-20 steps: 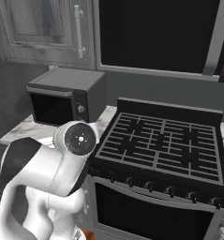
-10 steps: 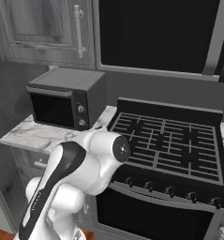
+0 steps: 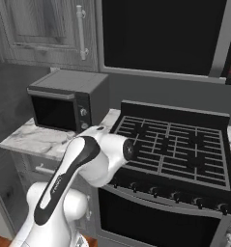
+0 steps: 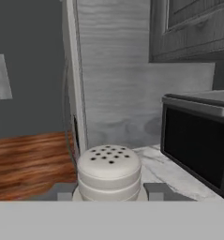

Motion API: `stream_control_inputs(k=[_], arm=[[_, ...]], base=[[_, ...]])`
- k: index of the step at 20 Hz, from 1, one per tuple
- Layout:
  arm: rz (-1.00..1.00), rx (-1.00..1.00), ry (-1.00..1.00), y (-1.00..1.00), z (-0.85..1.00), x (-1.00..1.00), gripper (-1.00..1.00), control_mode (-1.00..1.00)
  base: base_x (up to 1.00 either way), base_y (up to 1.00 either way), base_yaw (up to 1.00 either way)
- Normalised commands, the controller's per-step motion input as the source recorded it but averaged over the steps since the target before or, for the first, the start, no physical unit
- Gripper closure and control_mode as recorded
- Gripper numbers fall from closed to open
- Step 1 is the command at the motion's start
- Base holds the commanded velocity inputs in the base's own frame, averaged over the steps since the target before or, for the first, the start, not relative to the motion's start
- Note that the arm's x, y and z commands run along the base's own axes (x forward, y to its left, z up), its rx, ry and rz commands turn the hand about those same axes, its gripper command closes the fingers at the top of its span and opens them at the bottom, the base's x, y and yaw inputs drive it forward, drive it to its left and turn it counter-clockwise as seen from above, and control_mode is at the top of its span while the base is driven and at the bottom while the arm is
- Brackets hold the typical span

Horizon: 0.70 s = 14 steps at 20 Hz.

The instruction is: Collect the paprika, mayonnaise, and shaker from the cabinet and place them next to the stove.

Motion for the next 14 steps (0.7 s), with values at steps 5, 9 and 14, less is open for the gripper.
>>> stream_control_inputs(k=[5,9,14], arm=[[0.14,0.08,0.01,0.26,-0.19,0.68,1.0,-1.0],[0.14,0.06,0.0,0.19,-0.19,0.69,1.0,-1.0],[0.13,0.01,0.0,0.03,-0.31,0.49,1.0,-1.0]], base=[[0.0,0.0,0.0],[0.0,0.0,0.0],[0.0,0.0,0.0]])
